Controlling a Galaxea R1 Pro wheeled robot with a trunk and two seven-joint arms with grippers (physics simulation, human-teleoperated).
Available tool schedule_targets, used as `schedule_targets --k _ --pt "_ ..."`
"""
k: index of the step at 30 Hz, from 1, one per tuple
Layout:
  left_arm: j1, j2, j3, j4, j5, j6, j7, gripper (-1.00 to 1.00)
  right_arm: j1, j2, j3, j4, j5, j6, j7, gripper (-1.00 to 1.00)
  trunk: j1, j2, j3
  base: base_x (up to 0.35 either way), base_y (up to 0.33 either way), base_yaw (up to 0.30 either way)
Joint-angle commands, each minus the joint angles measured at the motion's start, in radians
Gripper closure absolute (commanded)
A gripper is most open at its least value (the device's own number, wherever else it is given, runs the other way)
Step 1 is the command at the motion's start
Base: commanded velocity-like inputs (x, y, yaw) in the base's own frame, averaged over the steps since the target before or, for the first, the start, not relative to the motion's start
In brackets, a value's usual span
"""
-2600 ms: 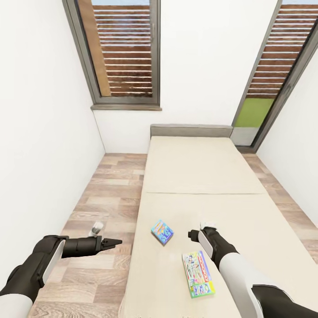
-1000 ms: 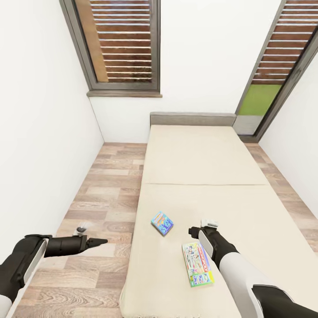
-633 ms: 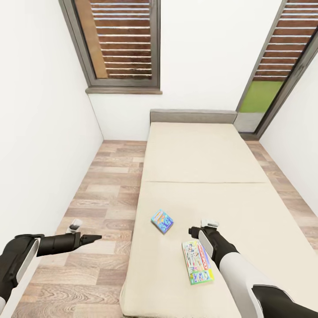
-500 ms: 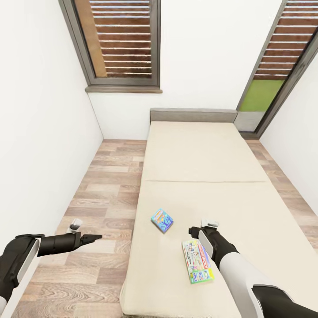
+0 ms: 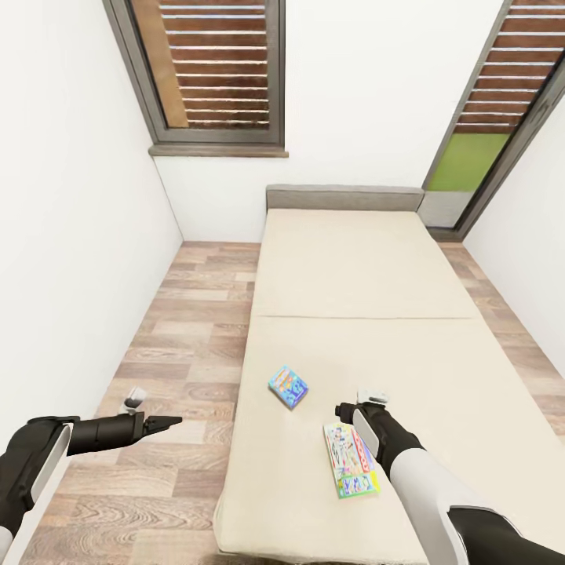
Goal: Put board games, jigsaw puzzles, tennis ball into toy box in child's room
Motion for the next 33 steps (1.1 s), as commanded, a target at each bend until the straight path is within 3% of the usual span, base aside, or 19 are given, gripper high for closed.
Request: schedule_targets --k 1,15,25,33 --pt "-0.001 0.000 0.000 0.000 0.003 0.007 -0.001 -1.00 0.000 0.001 -0.003 -0.002 -0.010 0.003 -0.006 -1.00 0.000 -0.002 -0.003 0.000 0.000 0.000" --pt "-0.001 -0.001 0.000 0.000 0.003 0.007 0.001 -1.00 -0.012 0.005 -0.006 -0.005 -0.012 0.010 -0.008 -1.00 0.000 -0.002 -0.026 0.000 0.000 0.000" --pt "-0.001 -0.001 0.000 0.000 0.003 0.007 0.002 -1.00 -0.132 -0.007 -0.005 -0.015 -0.015 0.088 -0.013 -1.00 0.000 -0.002 -0.043 0.000 0.000 0.000" --pt "-0.001 -0.001 -0.001 0.000 0.002 0.007 0.003 -1.00 -0.163 -0.007 -0.005 -0.016 -0.015 0.101 -0.035 -1.00 0.000 -0.002 -0.056 0.000 0.000 0.000"
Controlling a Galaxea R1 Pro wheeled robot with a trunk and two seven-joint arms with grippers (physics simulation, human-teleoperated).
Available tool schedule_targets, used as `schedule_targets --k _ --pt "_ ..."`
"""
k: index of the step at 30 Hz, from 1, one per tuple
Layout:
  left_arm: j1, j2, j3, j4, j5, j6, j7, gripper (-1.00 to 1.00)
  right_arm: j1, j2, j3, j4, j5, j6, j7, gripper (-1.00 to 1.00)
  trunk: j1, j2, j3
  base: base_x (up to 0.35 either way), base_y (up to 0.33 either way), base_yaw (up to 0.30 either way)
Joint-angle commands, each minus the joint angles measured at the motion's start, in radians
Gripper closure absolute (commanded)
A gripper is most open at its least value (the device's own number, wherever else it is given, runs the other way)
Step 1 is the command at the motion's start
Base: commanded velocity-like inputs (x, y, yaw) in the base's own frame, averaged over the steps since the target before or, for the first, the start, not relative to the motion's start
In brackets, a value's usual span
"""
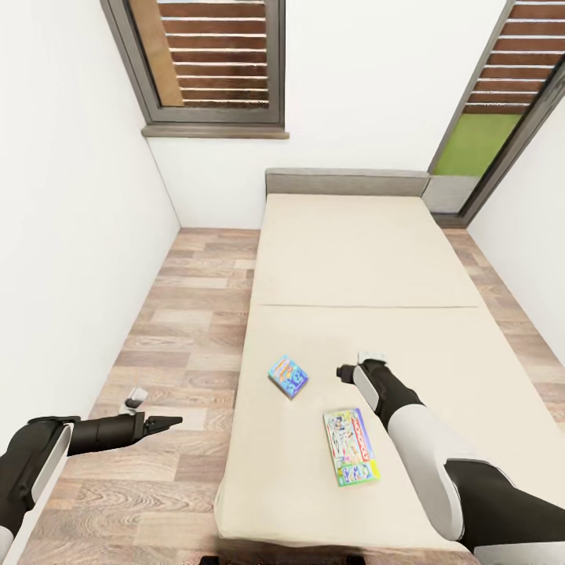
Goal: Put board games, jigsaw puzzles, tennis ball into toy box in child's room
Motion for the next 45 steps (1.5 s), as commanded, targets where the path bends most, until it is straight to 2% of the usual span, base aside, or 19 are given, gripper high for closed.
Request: schedule_targets --k 1,22,38,44,45 --pt "0.000 0.000 0.000 0.000 0.004 0.007 -0.001 -1.00 -0.001 0.001 -0.002 -0.001 -0.010 0.003 -0.009 -1.00 0.000 -0.002 -0.003 0.000 0.000 0.000" --pt "0.000 0.000 -0.002 0.000 0.003 0.007 0.001 -1.00 -0.002 -0.002 -0.008 0.009 -0.021 -0.006 -0.016 -1.00 0.000 -0.002 -0.038 0.000 0.000 0.000" --pt "0.000 0.000 -0.001 0.000 0.003 0.007 0.000 -1.00 -0.002 -0.002 -0.008 0.009 -0.013 -0.006 -0.016 -1.00 0.000 -0.002 -0.064 0.000 0.000 0.000" --pt "0.000 0.003 0.003 0.000 0.004 0.007 -0.011 -1.00 -0.002 -0.002 -0.008 0.009 -0.011 -0.004 -0.017 -1.00 0.000 -0.002 -0.074 0.000 0.000 0.000" --pt "0.000 0.004 0.006 0.000 0.005 0.007 -0.028 -1.00 -0.002 -0.002 -0.008 0.009 -0.011 -0.003 -0.017 -1.00 0.000 -0.002 -0.076 0.000 0.000 0.000"
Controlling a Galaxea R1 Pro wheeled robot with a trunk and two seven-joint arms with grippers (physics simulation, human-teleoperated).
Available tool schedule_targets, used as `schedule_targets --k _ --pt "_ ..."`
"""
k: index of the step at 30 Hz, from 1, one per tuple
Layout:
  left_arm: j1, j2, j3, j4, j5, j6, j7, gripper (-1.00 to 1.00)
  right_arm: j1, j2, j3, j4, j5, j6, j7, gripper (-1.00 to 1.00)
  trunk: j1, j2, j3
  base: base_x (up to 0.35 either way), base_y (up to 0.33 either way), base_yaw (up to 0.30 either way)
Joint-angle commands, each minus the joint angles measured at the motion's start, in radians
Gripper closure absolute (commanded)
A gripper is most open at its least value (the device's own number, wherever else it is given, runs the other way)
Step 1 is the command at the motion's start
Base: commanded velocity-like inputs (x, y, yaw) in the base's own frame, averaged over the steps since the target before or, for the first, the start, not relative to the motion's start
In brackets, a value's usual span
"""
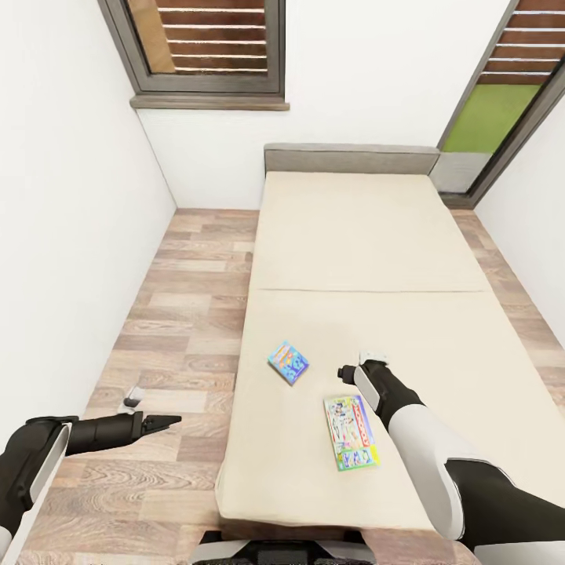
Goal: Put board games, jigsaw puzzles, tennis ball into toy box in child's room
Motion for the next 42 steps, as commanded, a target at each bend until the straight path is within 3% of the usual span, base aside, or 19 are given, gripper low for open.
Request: schedule_targets --k 1,5,6,9,29,42 --pt "0.000 0.001 0.001 0.000 0.003 0.007 -0.016 -1.00 0.000 0.001 -0.002 -0.002 -0.010 0.003 -0.007 -1.00 0.000 -0.002 -0.003 0.000 0.000 0.000" --pt "0.001 0.006 0.005 -0.001 0.003 0.007 -0.151 -1.00 0.000 0.003 -0.002 -0.003 -0.009 0.007 -0.007 -1.00 0.000 -0.002 -0.010 0.000 0.000 0.000" --pt "0.002 0.007 0.006 -0.001 0.001 0.005 -0.225 -1.00 -0.001 0.003 -0.002 -0.004 -0.009 0.008 -0.007 -1.00 0.000 -0.002 -0.011 0.000 0.000 0.000" --pt "0.005 0.009 0.007 -0.007 0.001 -0.016 -0.315 -1.00 -0.001 0.004 -0.003 -0.006 -0.009 0.009 -0.007 -1.00 0.000 -0.002 -0.016 0.000 0.000 0.000" --pt "0.012 0.008 0.016 -0.014 0.001 -0.053 -0.321 -1.00 -0.006 0.004 -0.005 -0.014 -0.008 0.012 -0.007 -1.00 0.000 -0.002 -0.049 0.000 0.000 0.000" --pt "0.012 0.007 0.020 -0.013 -0.002 -0.054 -0.321 -1.00 -0.060 0.001 -0.004 -0.014 -0.012 0.065 -0.008 -1.00 0.000 -0.002 -0.071 0.000 0.000 0.000"
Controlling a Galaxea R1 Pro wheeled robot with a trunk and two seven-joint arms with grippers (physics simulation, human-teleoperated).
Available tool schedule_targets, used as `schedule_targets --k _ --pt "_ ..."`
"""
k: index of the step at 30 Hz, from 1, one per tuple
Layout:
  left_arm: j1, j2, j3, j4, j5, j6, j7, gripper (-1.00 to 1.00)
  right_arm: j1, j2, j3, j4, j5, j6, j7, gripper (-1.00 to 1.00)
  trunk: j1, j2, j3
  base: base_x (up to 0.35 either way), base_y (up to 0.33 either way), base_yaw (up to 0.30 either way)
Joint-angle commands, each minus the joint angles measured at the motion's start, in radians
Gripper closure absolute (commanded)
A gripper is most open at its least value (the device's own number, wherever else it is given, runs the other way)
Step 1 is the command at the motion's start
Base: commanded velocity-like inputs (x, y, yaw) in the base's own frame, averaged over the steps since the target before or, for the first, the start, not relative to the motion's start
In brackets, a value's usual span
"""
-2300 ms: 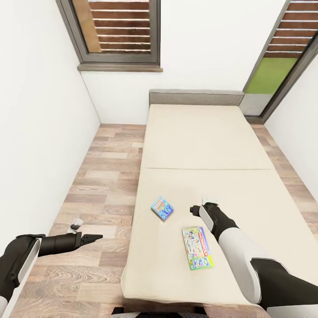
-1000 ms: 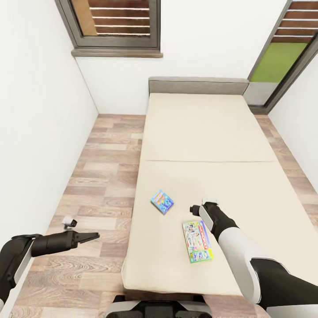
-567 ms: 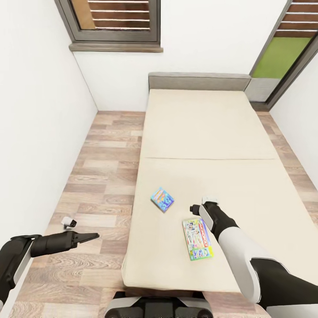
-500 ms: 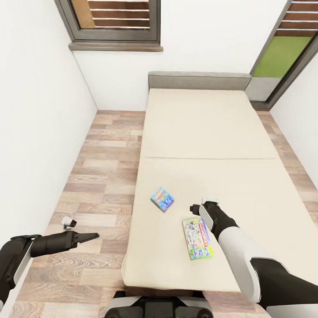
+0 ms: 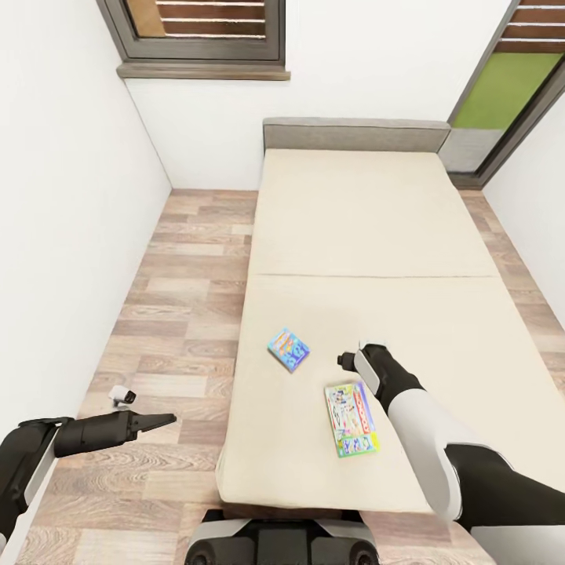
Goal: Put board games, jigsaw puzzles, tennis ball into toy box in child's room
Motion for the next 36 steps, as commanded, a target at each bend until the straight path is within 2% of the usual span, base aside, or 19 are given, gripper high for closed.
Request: schedule_targets --k 1,10,36 --pt "0.000 0.000 0.000 0.000 0.000 0.011 -0.004 -1.00 -0.006 0.000 -0.003 -0.002 -0.011 0.004 -0.008 -1.00 0.000 -0.002 -0.003 0.000 0.000 0.000" --pt "0.000 0.000 0.000 0.000 -0.001 0.011 -0.004 -1.00 -0.047 -0.001 -0.002 0.000 -0.012 0.020 -0.008 -1.00 0.000 -0.002 -0.018 0.000 0.000 0.000" --pt "0.000 -0.002 0.000 0.001 -0.002 0.011 -0.004 -1.00 -0.051 -0.002 -0.002 0.001 -0.012 0.041 -0.008 -1.00 0.000 -0.002 -0.061 0.000 0.000 0.000"
